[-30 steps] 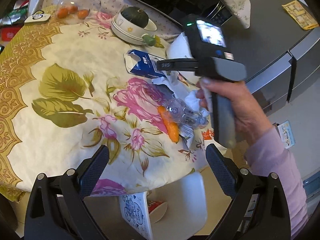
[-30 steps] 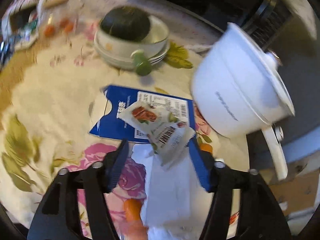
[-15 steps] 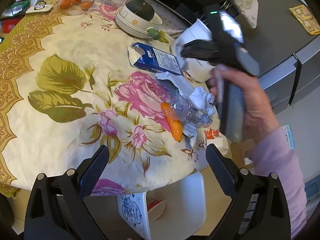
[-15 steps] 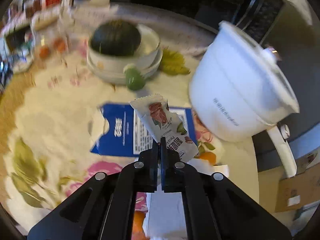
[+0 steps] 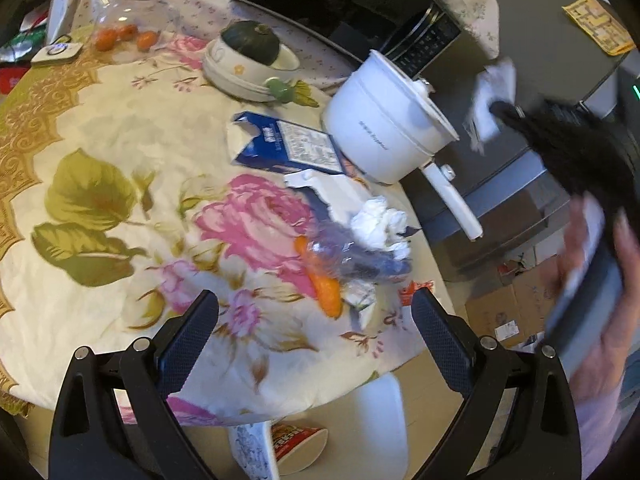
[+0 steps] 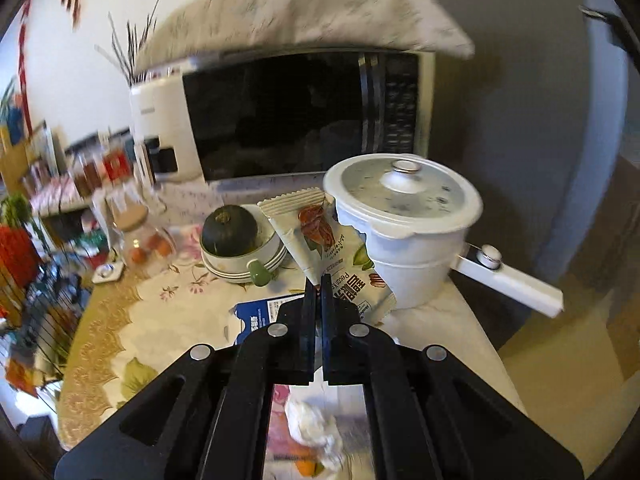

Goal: Collect trash
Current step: 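Grasp the white tissue ball with the left tool while the right tool holds the wrapper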

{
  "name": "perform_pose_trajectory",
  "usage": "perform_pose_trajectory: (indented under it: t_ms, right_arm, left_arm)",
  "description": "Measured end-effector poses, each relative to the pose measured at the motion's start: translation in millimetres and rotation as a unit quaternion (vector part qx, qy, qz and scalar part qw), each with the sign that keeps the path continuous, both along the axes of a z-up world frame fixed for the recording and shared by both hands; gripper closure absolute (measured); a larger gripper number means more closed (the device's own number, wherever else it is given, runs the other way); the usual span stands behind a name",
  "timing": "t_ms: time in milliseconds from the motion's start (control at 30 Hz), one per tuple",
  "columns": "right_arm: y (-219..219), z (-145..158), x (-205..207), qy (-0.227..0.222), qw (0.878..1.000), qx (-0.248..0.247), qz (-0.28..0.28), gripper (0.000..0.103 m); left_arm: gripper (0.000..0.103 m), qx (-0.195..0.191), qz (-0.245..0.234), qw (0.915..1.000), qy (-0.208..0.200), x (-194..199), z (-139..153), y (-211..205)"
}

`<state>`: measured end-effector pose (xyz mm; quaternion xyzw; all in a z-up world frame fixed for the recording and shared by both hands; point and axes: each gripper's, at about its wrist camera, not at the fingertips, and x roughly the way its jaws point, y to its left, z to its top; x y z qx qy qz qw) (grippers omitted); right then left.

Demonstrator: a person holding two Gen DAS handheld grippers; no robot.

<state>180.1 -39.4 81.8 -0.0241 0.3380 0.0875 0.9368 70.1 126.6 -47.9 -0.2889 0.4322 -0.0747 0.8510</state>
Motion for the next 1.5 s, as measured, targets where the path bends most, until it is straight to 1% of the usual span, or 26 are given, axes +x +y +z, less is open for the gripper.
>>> perform_pose_trajectory:
  t_ms: [167,233,333,467,567,633,700,767,800,833,867,900,933,1033,1133,1233,1500]
  right_arm:
    - [-41.6,-12.2,-45.2,0.002,0.999,0.03,-0.027,0.102]
    - [-58.3,-23.9,-64.7,0.008,0.999,0.03,-0.041,0.102]
    - [-81.5,-39.7,-86.8,0.024,0.997,0.049,-0.057,0.102]
    - [-107.3,-59.8,-108.5,0.039,0.994,0.067,-0.08,0.102]
    - [-122.3,-74.2,-111.1,0.062,0.99,0.085,-0.091,0.102]
    - [-127.9,-78.9,-112.0,0.068,0.989,0.087,-0.094,0.102]
    - [-132.6,-81.4,-113.1,0.069,0.989,0.091,-0.095,0.102]
    - [-136.5,-83.7,-113.2,0.073,0.988,0.101,-0.095,0.102]
    - [-137.5,-84.1,-113.1,0.074,0.987,0.103,-0.094,0.102]
    - [-137.4,-84.0,-112.6,0.075,0.988,0.104,-0.092,0.102]
    - [-137.4,-83.5,-112.4,0.074,0.988,0.104,-0.091,0.102]
    - [-137.2,-82.6,-112.9,0.074,0.988,0.105,-0.088,0.102]
    - [-137.0,-81.5,-113.8,0.073,0.988,0.106,-0.085,0.102]
    - [-137.9,-78.2,-117.4,0.069,0.988,0.11,-0.082,0.102]
    - [-139.9,-75.7,-120.8,0.066,0.988,0.113,-0.08,0.102]
    - [-142.5,-75.2,-123.9,0.066,0.988,0.116,-0.08,0.102]
    - [-143.3,-72.8,-132.8,0.061,0.989,0.112,-0.079,0.102]
  left_arm:
    - [0.009,0.032,-0.015,0.999,-0.027,19.7,20.1,-19.1]
    - [0.009,0.041,-0.021,0.9985,-0.029,33.8,25.4,-24.6]
    - [0.009,0.049,-0.04,0.9977,-0.025,57.8,31.1,-35.0]
    - [0.009,0.049,-0.083,0.9953,0.008,91.4,23.4,-55.7]
    - [0.01,0.058,-0.096,0.993,0.037,109.2,9.3,-67.6]
    - [0.014,0.067,-0.102,0.9909,0.056,120.5,-2.8,-76.7]
    - [0.016,0.077,-0.102,0.9899,0.062,126.4,-9.5,-81.8]
    - [0.023,0.09,-0.101,0.9886,0.066,130.0,-15.7,-86.3]
    - [0.03,0.094,-0.103,0.988,0.068,131.4,-18.6,-87.9]
    - [0.042,0.094,-0.105,0.9875,0.07,131.7,-20.7,-89.1]
    - [0.049,0.091,-0.108,0.9873,0.073,132.5,-22.4,-89.3]
    - [0.06,0.087,-0.111,0.9871,0.076,132.5,-24.4,-89.7]
    - [0.062,0.089,-0.11,0.9871,0.075,132.3,-25.0,-89.7]
    - [0.069,0.09,-0.103,0.9886,0.062,126.4,-21.5,-88.2]
    - [0.07,0.08,-0.091,0.9917,0.043,118.6,-12.6,-82.9]
    - [0.071,0.08,-0.081,0.9933,0.019,109.2,-0.1,-79.6]
    - [0.071,0.085,-0.06,0.9939,-0.037,78.4,29.2,-74.5]
